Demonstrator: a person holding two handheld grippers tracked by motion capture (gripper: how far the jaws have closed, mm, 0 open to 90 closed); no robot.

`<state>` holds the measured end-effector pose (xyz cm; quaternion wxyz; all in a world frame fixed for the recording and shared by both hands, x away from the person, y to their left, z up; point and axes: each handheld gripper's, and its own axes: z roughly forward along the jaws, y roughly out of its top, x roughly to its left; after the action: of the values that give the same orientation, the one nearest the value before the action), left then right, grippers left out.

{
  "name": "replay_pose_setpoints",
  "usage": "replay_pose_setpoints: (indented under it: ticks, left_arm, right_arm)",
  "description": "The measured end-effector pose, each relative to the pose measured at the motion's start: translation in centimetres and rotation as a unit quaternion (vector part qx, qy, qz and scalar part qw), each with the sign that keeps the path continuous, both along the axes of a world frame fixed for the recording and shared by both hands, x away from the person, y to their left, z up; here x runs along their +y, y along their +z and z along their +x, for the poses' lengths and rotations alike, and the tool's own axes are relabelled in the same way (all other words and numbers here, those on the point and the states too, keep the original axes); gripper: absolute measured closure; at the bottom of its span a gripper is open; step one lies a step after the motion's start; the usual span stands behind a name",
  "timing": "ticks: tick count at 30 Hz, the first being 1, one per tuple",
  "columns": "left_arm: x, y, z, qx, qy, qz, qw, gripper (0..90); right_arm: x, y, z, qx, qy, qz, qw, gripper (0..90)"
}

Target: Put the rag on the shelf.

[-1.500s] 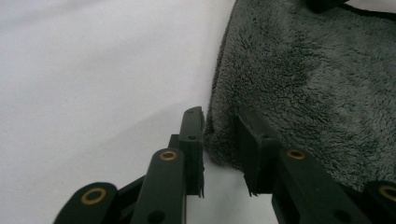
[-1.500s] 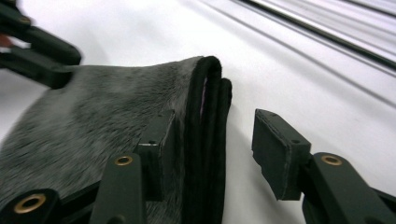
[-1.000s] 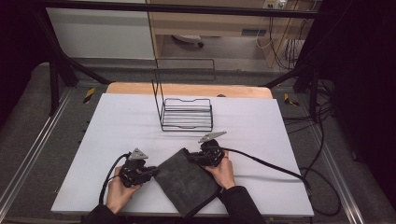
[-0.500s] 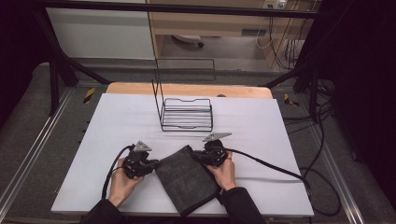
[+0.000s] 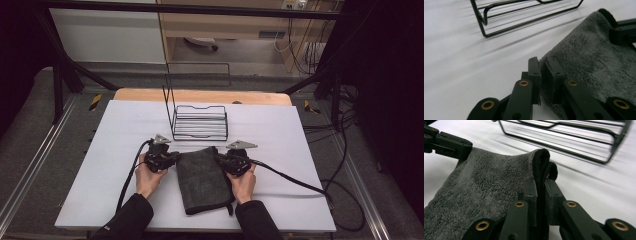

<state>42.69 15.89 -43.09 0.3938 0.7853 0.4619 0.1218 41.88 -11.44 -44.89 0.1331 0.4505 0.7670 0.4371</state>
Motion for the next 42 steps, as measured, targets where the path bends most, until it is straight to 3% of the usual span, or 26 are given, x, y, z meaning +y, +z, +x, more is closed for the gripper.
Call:
replay_pose_setpoints:
  ticks: [2, 6, 10, 11, 14, 15, 16, 19, 21, 25, 28, 32, 36, 40, 42]
  left_arm:
    - [-0.2, 0.0, 0.0, -0.004, 0.001, 0.000, 1.0000, 76.5]
    - [0.4, 0.8, -0.8, -0.008, 0.009, 0.005, 0.9999, 56.4]
    - [0.9, 1.5, -2.4, -0.011, -0.005, 0.010, 0.9999, 46.9]
    - [1.1, 1.6, -3.3, -0.006, -0.018, 0.016, 0.9997, 40.9]
    - [1.2, 1.6, -4.3, 0.003, -0.034, 0.018, 0.9993, 32.2]
    - [1.2, 1.5, -4.7, 0.008, -0.036, 0.019, 0.9991, 32.2]
    - [1.2, 1.4, -5.2, 0.011, -0.038, 0.020, 0.9990, 25.5]
    - [1.1, 1.3, -6.4, 0.020, -0.046, 0.022, 0.9985, 17.0]
    - [1.1, 1.1, -7.2, 0.025, -0.052, 0.021, 0.9981, 14.4]
    - [0.4, 0.7, -8.8, 0.031, -0.070, 0.026, 0.9967, 16.1]
    - [-0.2, 0.4, -9.8, 0.038, -0.084, 0.028, 0.9953, 24.5]
    - [-0.9, 0.1, -10.9, 0.050, -0.096, 0.014, 0.9940, 35.1]
    - [-1.7, -0.4, -11.7, 0.059, -0.105, 0.001, 0.9928, 44.2]
    - [-2.2, -0.9, -12.0, 0.063, -0.102, 0.004, 0.9928, 47.5]
    - [-2.4, -1.1, -12.1, 0.066, -0.095, 0.002, 0.9933, 48.3]
  right_arm:
    - [-0.1, -0.2, -0.1, 0.000, 0.000, -0.008, 1.0000, 81.8]
    - [-0.1, -0.3, -0.1, 0.000, 0.001, -0.014, 0.9999, 80.3]
    - [-0.3, -0.1, 0.1, 0.001, 0.009, -0.009, 0.9999, 75.0]
    - [-0.5, 0.2, -0.1, -0.012, 0.011, -0.003, 0.9999, 65.1]
    - [-1.2, 1.0, -0.5, -0.021, 0.032, 0.005, 0.9993, 52.4]
    - [-1.2, 1.0, -0.5, -0.021, 0.032, 0.005, 0.9993, 52.4]
    - [-1.6, 1.5, -1.0, -0.028, 0.043, 0.000, 0.9987, 43.3]
    - [-2.3, 1.8, -2.0, -0.037, 0.060, -0.004, 0.9975, 34.1]
    - [-2.8, 1.8, -2.7, -0.030, 0.068, 0.001, 0.9972, 31.8]
    - [-3.4, 1.6, -3.8, -0.021, 0.083, 0.000, 0.9963, 32.2]
    - [-3.7, 1.4, -4.6, -0.020, 0.092, 0.000, 0.9956, 34.9]
    - [-3.8, 1.2, -5.1, -0.013, 0.095, 0.002, 0.9954, 41.8]
    - [-3.6, 0.6, -5.4, 0.000, 0.093, -0.011, 0.9956, 54.2]
    - [-3.4, -0.1, -5.3, 0.010, 0.088, -0.037, 0.9954, 64.6]
    - [-3.3, -0.2, -5.2, 0.017, 0.091, -0.033, 0.9952, 70.5]
